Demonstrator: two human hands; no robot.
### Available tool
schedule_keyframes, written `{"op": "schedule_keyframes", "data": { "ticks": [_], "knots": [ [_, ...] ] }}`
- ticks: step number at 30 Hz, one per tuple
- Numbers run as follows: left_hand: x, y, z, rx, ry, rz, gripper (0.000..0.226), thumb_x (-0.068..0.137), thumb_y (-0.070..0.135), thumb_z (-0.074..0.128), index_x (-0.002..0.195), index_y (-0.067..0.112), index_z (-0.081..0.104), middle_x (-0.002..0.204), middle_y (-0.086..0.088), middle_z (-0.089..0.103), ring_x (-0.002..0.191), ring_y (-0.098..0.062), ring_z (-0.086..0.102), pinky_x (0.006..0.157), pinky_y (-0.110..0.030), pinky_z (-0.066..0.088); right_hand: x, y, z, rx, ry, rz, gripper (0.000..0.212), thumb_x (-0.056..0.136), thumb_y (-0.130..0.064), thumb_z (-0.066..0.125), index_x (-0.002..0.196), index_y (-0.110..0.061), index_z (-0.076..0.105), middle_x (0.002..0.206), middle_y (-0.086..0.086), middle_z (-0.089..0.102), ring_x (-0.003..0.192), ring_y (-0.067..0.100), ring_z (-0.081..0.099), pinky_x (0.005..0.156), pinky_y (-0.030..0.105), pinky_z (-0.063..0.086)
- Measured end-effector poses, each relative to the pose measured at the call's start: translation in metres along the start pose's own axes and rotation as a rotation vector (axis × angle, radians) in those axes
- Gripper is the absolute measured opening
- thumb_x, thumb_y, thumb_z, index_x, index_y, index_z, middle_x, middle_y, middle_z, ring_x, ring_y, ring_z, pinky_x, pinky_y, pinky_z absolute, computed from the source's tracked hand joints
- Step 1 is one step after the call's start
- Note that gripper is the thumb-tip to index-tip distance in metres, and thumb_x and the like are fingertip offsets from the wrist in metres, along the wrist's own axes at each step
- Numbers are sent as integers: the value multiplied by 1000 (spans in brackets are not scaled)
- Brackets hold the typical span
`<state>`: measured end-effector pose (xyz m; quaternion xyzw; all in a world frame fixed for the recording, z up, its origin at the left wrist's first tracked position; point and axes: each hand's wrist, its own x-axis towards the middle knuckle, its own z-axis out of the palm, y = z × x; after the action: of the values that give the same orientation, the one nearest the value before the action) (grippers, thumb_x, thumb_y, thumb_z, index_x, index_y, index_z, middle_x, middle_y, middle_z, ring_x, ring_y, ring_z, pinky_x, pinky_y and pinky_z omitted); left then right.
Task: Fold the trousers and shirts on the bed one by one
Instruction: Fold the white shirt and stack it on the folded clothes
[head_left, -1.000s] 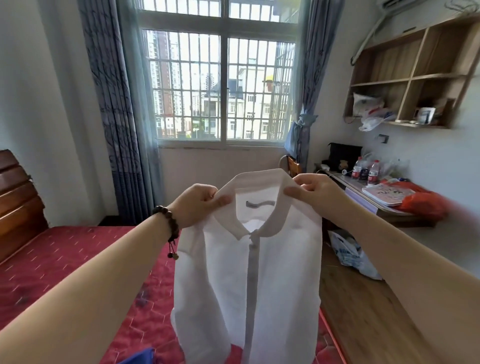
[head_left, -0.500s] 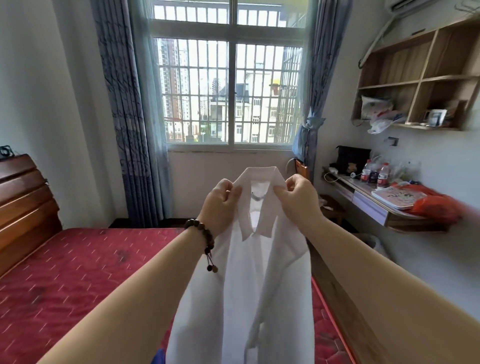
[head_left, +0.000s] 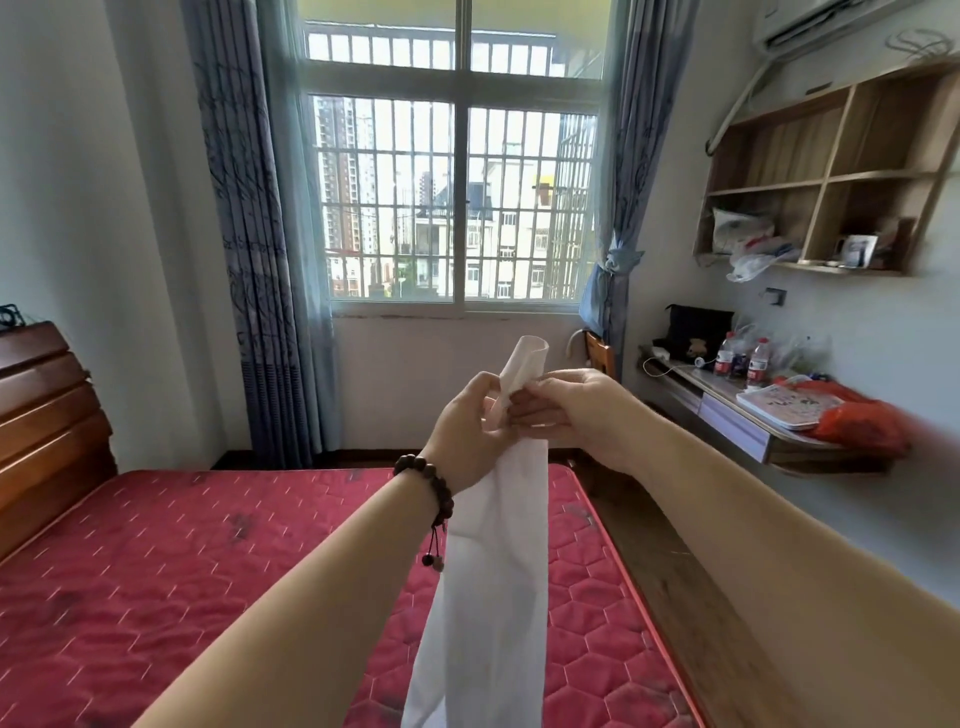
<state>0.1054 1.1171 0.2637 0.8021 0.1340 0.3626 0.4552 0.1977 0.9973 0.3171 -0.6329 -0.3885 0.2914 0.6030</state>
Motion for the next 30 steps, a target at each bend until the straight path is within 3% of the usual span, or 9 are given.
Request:
{"op": "schedule_keyframes", "data": {
  "ticks": [2,4,6,8,10,12,17,24,30],
  "knots": [
    [1,-2,-5,-25,-3,-28,20,84,0,63,99,9,54,79,-9,54,74,-24,54,71,-39,50,4,-7,-19,-566,176,-201,16,89,-22,66,94,-9,73,85,2,68,77,13,60,77,33,50],
    [1,-4,-10,3,-31,-14,18,85,-1,61,99,9,54,78,-7,54,72,-21,50,67,-34,46,4,-16,-36,-923,227,-432,22,82,-30,74,100,-19,70,98,-6,59,92,10,52,88,30,40],
    [-1,-2,-11,4,-93,19,20,84,-3,61,99,10,56,76,-6,54,70,-19,48,67,-31,44,4,-24,-42,-1040,32,-568,37,77,-34,77,111,-26,65,119,-7,52,113,8,42,100,28,32],
    [-2,1,-9,-5,-153,50,24,84,-5,61,96,16,57,75,-4,53,69,-16,48,68,-28,42,7,-30,-36,-1147,-152,-562,37,76,-35,78,110,-29,64,122,-10,54,115,7,45,100,28,36],
    [-2,4,-10,-3,-183,64,29,83,-6,62,91,22,57,74,-3,53,67,-13,47,66,-24,41,11,-34,-30,-1201,-227,-501,29,78,-36,77,103,-30,66,103,-16,60,94,1,53,85,28,43],
    [-3,4,-14,-14,-184,62,29,83,-5,63,92,22,56,72,-3,56,62,-10,46,61,-20,41,15,-40,-29,-1193,-248,-472,25,77,-35,77,99,-28,66,89,-21,60,80,-5,52,72,22,39],
    [-5,2,-21,13,-78,88,31,83,2,67,86,23,45,70,-10,60,54,-8,42,51,-17,38,15,-48,-22,-1131,-345,-442,22,79,-32,77,99,-27,68,82,-30,57,81,-16,51,67,5,36],
    [-13,-5,-28,82,37,188,19,79,18,73,74,26,57,63,6,54,55,-8,40,53,-17,37,18,-58,-14,-1303,-224,-428,9,81,-28,71,78,-34,65,77,-20,56,74,1,51,71,27,43],
    [-28,-38,-34,272,-114,98,35,77,30,74,60,10,51,57,9,33,56,-11,28,52,-24,29,25,-65,-22,-1340,-123,-408,15,77,-19,66,67,-26,58,69,-11,55,72,14,52,63,26,40]
  ]
}}
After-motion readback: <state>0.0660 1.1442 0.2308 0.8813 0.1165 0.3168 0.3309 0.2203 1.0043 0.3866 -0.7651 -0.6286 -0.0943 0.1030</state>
